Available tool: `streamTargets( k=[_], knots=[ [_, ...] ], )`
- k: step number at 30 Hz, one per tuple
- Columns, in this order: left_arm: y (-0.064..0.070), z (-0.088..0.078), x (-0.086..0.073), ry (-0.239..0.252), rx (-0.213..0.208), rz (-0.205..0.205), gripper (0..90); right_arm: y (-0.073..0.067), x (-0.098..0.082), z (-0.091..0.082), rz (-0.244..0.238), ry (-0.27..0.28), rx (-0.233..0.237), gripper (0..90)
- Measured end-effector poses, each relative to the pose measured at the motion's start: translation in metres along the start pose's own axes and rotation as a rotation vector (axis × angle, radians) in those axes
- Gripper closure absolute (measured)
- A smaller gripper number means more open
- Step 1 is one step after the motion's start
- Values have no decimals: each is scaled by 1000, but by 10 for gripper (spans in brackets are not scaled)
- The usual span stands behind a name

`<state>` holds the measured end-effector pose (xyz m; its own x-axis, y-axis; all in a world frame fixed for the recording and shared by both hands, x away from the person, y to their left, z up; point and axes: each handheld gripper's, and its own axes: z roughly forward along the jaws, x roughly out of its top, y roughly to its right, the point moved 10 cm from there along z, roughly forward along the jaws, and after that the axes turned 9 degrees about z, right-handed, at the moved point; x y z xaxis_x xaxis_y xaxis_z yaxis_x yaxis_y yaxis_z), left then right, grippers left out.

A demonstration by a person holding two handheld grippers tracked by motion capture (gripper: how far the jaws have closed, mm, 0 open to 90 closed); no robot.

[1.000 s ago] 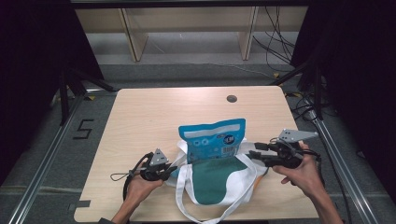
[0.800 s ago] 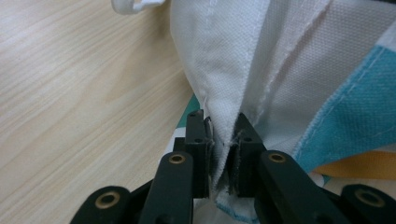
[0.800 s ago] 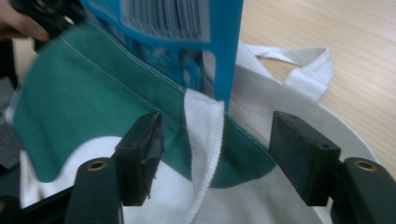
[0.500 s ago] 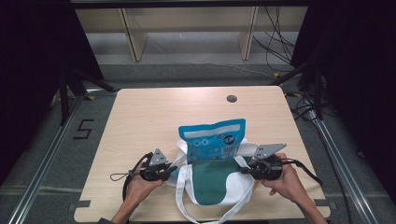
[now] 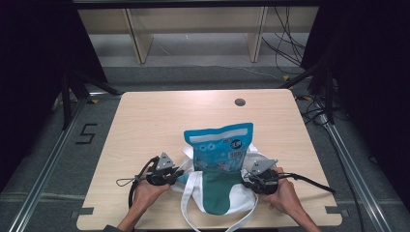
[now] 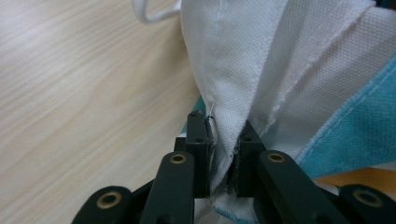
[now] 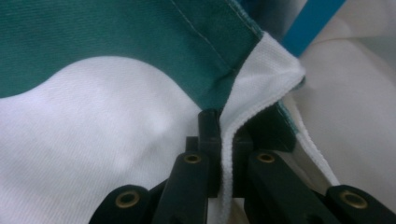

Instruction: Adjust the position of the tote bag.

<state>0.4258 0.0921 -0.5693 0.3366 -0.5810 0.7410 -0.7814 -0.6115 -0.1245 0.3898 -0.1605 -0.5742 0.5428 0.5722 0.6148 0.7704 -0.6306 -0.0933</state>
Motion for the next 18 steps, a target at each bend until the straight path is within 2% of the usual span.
streamTargets(
  k=[1,2,3,4,5,6,7,8,9,11,12,14,16,17,18],
  knots=[
    [-9,4,2,-1,15,6,807,8,6,4,-5,11,-19,887],
    [-9,4,2,-1,15,6,808,8,6,4,-5,11,-19,887],
    [-13,5,3,-6,26,-5,809,13,12,9,29,9,-13,887],
    [-19,7,4,-8,37,-1,809,13,12,9,29,9,-13,887],
    [-25,10,5,-8,48,7,810,19,18,12,17,24,-24,886],
    [-27,12,7,2,54,-14,811,26,25,17,32,23,-23,887],
    [-36,16,9,6,60,-21,811,29,29,19,36,30,-18,886],
    [-36,16,9,6,60,-21,810,31,31,21,46,21,-10,886],
    [-41,19,10,5,66,-53,809,35,33,22,55,14,-16,887],
    [-45,20,9,-8,66,-43,809,39,36,24,55,22,-17,886],
    [-47,22,11,10,69,-61,808,43,38,25,55,23,-24,886],
    [-55,25,13,12,85,-68,805,48,45,30,92,37,-22,886],
    [-57,25,12,9,88,-65,798,50,47,31,100,40,-25,886],
    [-59,26,14,26,89,-85,798,53,49,33,84,43,-25,886],
    [-59,26,14,30,88,-102,790,56,51,34,93,52,-32,886]
  ],
)
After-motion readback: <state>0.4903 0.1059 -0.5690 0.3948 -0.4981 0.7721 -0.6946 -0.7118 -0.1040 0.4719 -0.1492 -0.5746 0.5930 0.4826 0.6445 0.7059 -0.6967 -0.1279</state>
